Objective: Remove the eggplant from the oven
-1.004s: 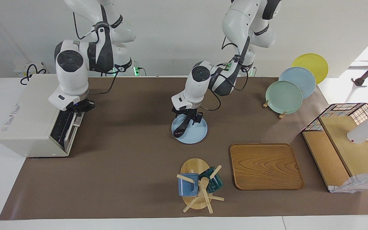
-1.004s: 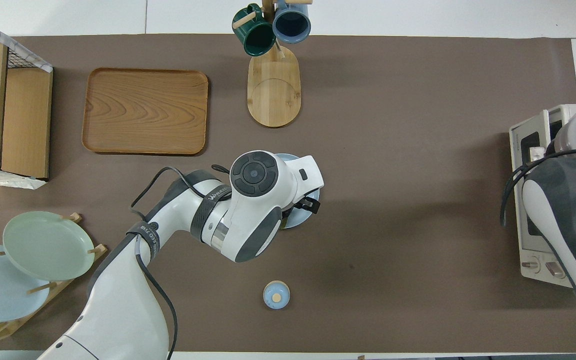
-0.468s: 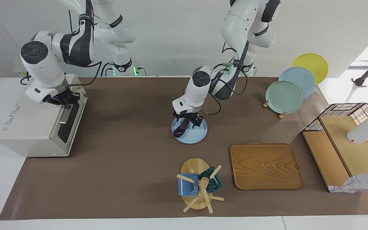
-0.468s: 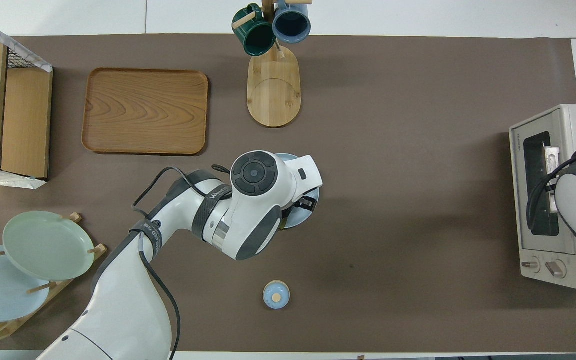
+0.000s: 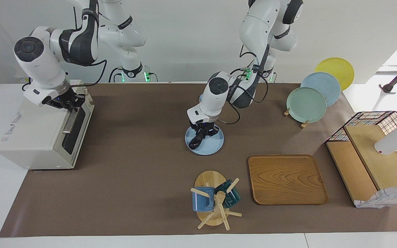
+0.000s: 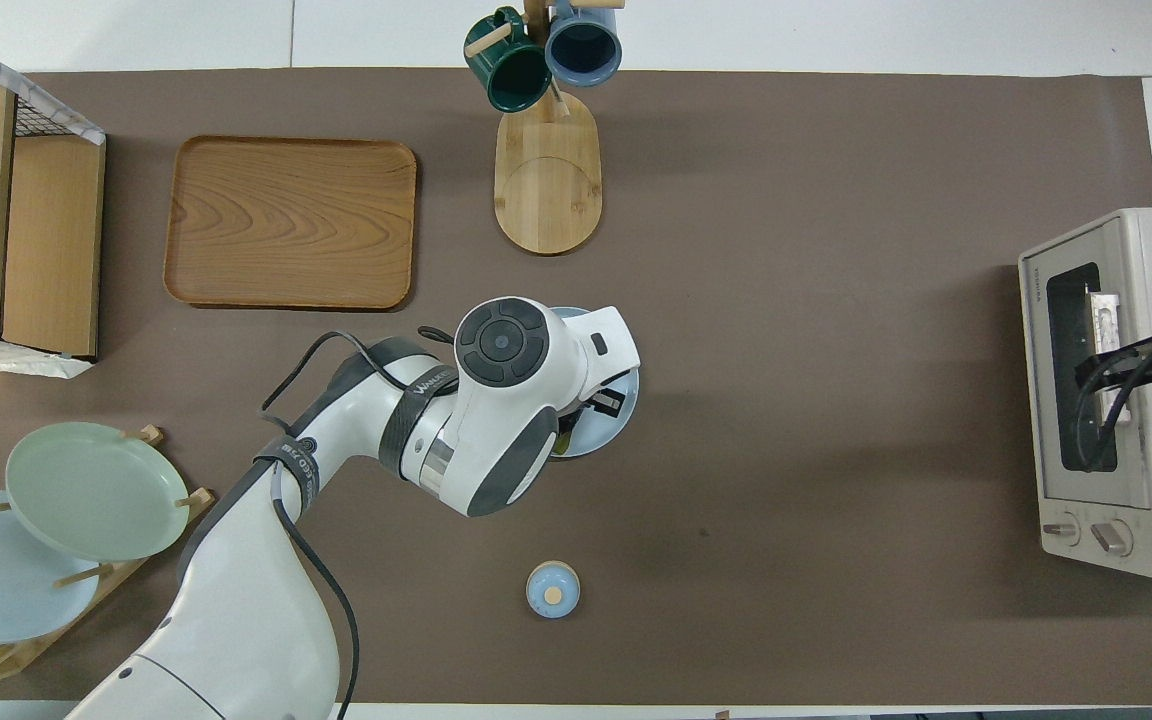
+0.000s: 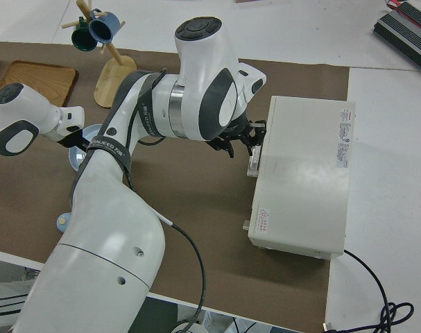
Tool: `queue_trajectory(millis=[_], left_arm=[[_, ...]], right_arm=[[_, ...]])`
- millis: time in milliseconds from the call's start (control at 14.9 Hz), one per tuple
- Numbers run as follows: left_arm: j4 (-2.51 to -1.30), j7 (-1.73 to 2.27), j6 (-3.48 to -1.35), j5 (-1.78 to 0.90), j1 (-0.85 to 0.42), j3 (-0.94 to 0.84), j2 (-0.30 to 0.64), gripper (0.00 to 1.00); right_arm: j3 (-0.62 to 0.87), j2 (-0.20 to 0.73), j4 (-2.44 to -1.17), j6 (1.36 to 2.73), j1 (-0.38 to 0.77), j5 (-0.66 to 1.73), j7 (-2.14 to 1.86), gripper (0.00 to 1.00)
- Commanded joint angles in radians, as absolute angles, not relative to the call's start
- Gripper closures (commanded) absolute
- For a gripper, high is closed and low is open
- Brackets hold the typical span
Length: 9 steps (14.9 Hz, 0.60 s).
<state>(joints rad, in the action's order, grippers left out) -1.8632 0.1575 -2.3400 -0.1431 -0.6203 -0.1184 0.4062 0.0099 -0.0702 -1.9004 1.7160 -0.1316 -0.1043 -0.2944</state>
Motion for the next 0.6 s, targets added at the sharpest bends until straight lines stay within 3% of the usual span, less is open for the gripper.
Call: queue_trajectory(millis=[0,268,535], left_arm=[[-1.868,0.149,-2.315,-0.161,-0.606,-0.117,0.391,1.0],[-1.853,0.144,-2.214,-0.221,-0.479,-0.117,0.289,1.0],[-1.732,0.137,-2.05,-0.226,-0.335,-0.11,0.291,1.0]], right_arm=[[0.012,-0.072,-1.852,1.681,-0.124,-0.06,-0.304,0.0],[0.012,-0.066,-1.833,1.658,-0.117,-0.055,-0.272,0.0],[0.012,-0.019,-1.749,1.631,-0.088,-0.025,-0.259,0.0]])
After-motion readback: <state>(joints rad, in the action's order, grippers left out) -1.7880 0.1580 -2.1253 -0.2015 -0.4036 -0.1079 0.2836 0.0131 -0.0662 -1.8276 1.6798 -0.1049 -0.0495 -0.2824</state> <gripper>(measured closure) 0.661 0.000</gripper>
